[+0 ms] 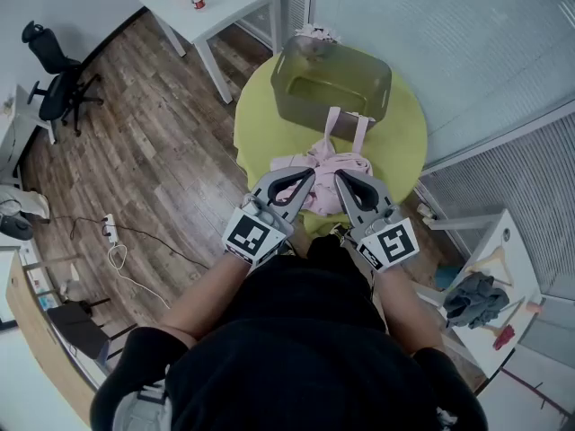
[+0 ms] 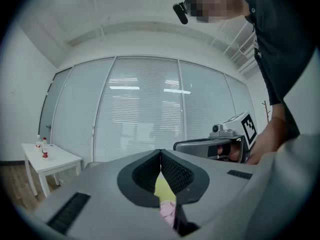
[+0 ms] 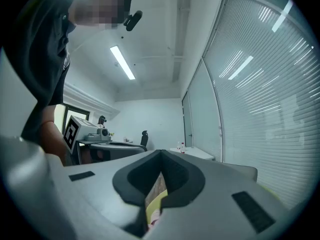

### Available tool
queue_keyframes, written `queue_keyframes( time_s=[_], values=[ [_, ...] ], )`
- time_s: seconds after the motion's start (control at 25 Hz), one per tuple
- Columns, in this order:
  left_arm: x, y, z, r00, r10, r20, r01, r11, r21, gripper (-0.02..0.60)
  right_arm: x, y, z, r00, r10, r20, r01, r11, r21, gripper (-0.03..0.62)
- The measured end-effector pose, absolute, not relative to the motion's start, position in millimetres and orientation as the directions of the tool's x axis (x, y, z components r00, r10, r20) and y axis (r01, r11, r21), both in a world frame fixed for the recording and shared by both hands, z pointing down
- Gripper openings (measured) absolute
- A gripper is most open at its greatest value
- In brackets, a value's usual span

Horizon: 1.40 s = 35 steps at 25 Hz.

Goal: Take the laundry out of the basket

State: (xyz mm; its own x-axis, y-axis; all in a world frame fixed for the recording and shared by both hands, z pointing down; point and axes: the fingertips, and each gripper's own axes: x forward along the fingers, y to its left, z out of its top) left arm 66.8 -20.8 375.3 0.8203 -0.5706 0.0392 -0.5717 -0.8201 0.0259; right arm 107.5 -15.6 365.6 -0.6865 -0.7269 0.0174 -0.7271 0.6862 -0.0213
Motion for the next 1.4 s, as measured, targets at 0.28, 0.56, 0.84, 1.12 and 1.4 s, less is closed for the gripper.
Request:
queue_keyframes(
  time_s=[0.28, 0.56, 0.84, 1.12, 1.4],
  values=[
    [70.6, -21.2, 374.1, 0.827, -0.561, 0.046, -0.562, -0.827, 0.011, 0.011, 106.3, -16.3, 365.4, -0.688, -0.725, 0.016, -0.726, 0.688, -0.018, 0.023],
    [72.1, -22.5, 377.1, 0.836, -0.547, 0.054, -0.548, -0.837, 0.002, 0.011, 106.3, -19.3, 367.2, -0.682, -0.731, 0.013, -0.731, 0.682, -0.024, 0.023],
    [73.1, -20.6, 376.9, 0.832, -0.553, 0.038, -0.554, -0.832, 0.013, 0.011, 105.9, -16.7, 369.0, -0.686, -0.728, 0.016, -0.728, 0.685, -0.030, 0.023],
    [73.5, -20.4, 376.6, 0.835, -0.548, 0.052, -0.549, -0.836, -0.001, 0.011, 108.2, -15.4, 371.7, -0.678, -0.735, 0.022, -0.735, 0.677, -0.036, 0.023],
    [74.6, -19.4, 380.6, 0.835, -0.547, 0.060, -0.548, -0.836, 0.007, 0.011, 110.9, -12.8, 374.4, -0.673, -0.739, 0.031, -0.739, 0.672, -0.036, 0.023]
  ],
)
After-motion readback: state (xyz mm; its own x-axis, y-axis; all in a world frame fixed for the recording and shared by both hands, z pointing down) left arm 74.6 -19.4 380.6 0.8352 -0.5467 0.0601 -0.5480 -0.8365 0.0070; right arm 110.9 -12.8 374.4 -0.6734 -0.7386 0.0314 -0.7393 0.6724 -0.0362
